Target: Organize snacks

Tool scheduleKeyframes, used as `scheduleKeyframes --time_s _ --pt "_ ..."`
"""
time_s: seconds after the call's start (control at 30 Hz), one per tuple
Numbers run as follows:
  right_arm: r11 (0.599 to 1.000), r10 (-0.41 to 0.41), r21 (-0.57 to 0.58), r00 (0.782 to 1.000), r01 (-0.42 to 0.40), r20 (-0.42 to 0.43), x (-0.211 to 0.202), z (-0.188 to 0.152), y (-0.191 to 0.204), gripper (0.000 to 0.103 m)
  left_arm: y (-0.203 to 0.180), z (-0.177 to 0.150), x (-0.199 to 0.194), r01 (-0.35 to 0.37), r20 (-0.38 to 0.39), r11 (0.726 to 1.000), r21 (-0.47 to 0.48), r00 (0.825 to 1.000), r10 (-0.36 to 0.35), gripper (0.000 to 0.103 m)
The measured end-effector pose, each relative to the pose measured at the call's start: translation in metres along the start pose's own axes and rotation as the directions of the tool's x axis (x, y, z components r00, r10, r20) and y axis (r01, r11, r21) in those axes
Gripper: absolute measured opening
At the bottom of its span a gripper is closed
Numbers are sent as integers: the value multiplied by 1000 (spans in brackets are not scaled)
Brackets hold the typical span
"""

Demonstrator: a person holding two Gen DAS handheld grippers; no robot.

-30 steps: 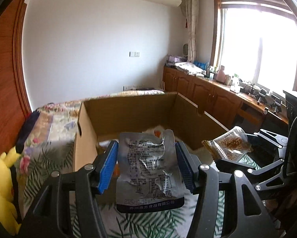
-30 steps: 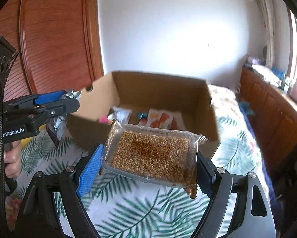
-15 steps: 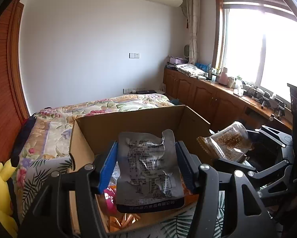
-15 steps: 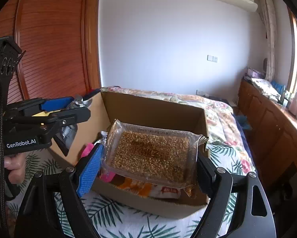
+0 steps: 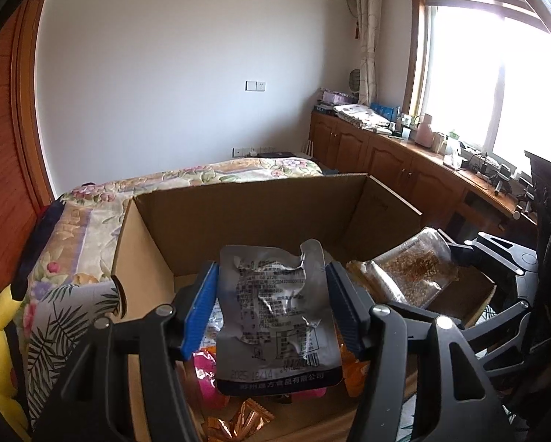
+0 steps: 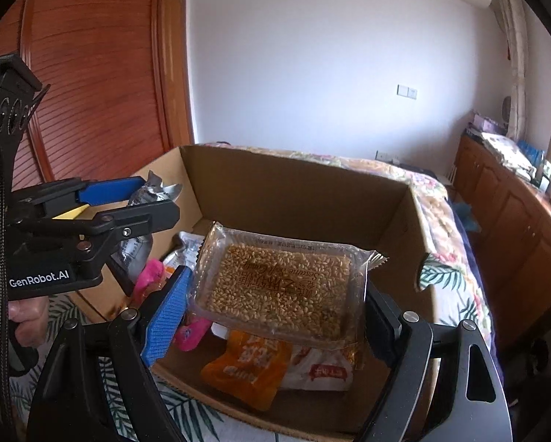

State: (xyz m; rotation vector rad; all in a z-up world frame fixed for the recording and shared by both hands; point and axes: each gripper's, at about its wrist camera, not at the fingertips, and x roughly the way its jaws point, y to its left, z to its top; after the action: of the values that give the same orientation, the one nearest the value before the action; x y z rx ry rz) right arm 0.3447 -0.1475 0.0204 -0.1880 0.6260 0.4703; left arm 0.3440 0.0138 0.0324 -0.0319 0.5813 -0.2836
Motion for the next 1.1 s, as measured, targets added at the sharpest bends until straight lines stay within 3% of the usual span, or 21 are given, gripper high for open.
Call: scheduleKeyframes --time_s 0.1,0.47,1.1 --pt "1000 17 9 1000 -17 -25 7 -5 -1 88 1 -1 1 -9 -1 1000 -11 1000 9 68" --pt "1000 -22 -3 999 22 -41 2 -8 3 93 -2 -9 -34 -45 17 999 -7 999 45 71" --pt "997 -55 52 995 51 84 -114 -30 31 93 -41 -38 -143 -85 71 996 32 994 82 74"
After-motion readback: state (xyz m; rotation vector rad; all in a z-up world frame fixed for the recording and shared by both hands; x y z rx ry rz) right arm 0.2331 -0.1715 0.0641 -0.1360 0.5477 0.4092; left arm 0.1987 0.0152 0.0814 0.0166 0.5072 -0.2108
